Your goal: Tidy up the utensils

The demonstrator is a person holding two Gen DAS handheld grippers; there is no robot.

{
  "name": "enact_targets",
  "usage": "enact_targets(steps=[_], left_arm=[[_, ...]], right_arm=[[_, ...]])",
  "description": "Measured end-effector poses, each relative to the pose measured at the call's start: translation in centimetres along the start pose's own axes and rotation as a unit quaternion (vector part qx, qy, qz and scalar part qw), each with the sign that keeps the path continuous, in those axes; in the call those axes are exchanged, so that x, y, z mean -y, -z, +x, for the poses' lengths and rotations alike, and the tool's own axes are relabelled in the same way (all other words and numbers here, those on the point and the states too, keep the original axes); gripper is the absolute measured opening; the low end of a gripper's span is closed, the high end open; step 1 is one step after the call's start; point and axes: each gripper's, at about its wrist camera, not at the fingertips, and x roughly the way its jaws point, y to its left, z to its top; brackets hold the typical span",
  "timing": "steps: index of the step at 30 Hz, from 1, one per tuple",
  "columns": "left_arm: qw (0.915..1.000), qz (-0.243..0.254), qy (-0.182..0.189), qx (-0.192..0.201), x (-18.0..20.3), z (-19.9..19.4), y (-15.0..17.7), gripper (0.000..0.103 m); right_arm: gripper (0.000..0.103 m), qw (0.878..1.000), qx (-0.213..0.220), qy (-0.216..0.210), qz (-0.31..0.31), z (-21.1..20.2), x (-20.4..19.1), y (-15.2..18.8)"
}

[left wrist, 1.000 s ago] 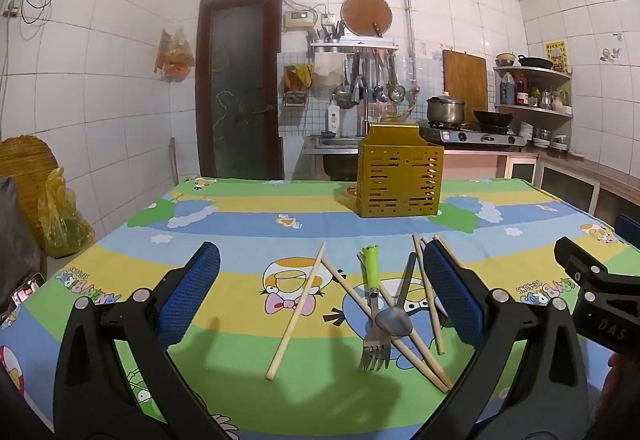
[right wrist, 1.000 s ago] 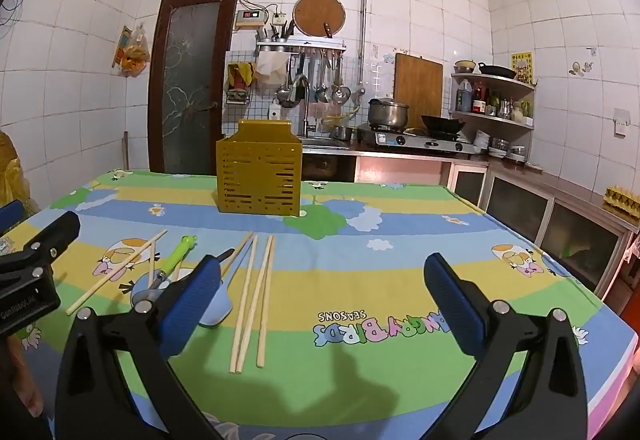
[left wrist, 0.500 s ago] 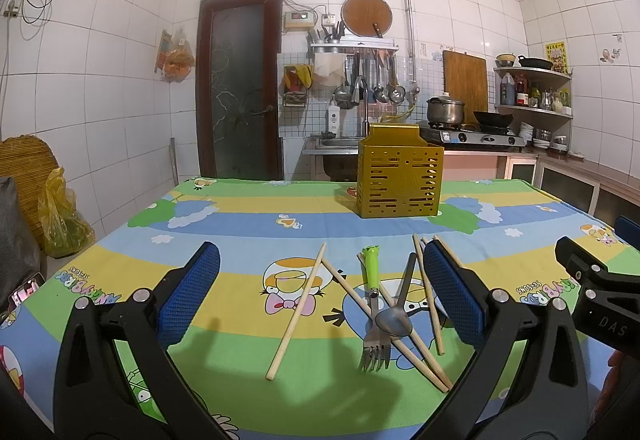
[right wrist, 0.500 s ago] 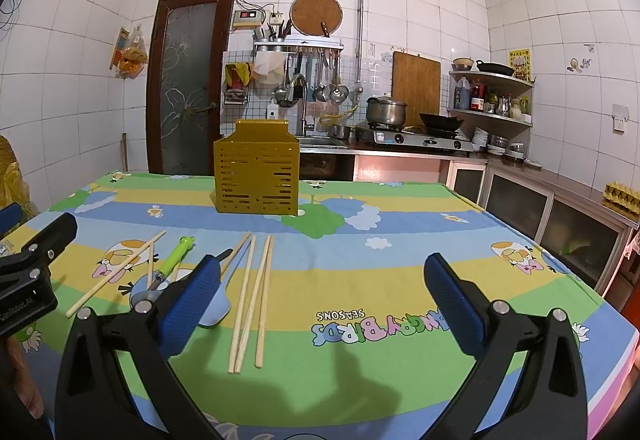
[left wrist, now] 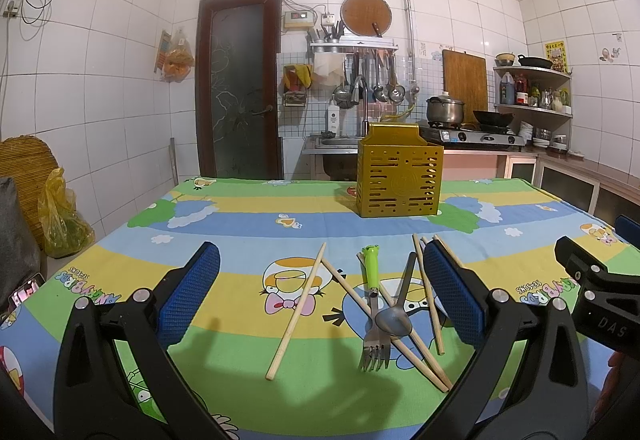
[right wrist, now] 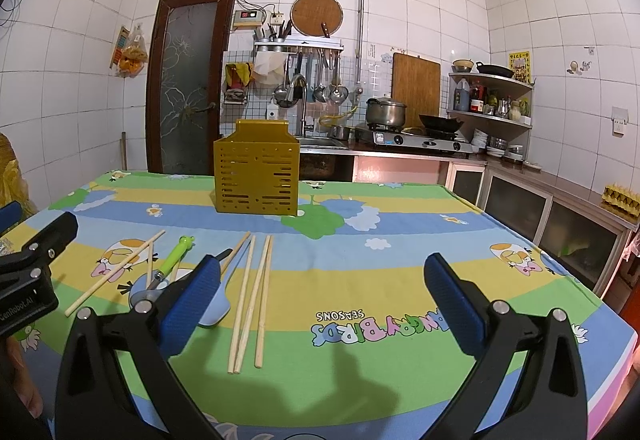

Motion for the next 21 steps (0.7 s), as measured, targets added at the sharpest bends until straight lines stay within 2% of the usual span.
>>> enact_targets(steps=[21], left_arm=[[1.0, 0.001, 0.0, 0.001, -0.04, -0.16, -0.2, 0.098]], right_arm=[[0.099, 1.0, 0.0, 0.003, 0.0, 0.02, 0.28, 0.07]])
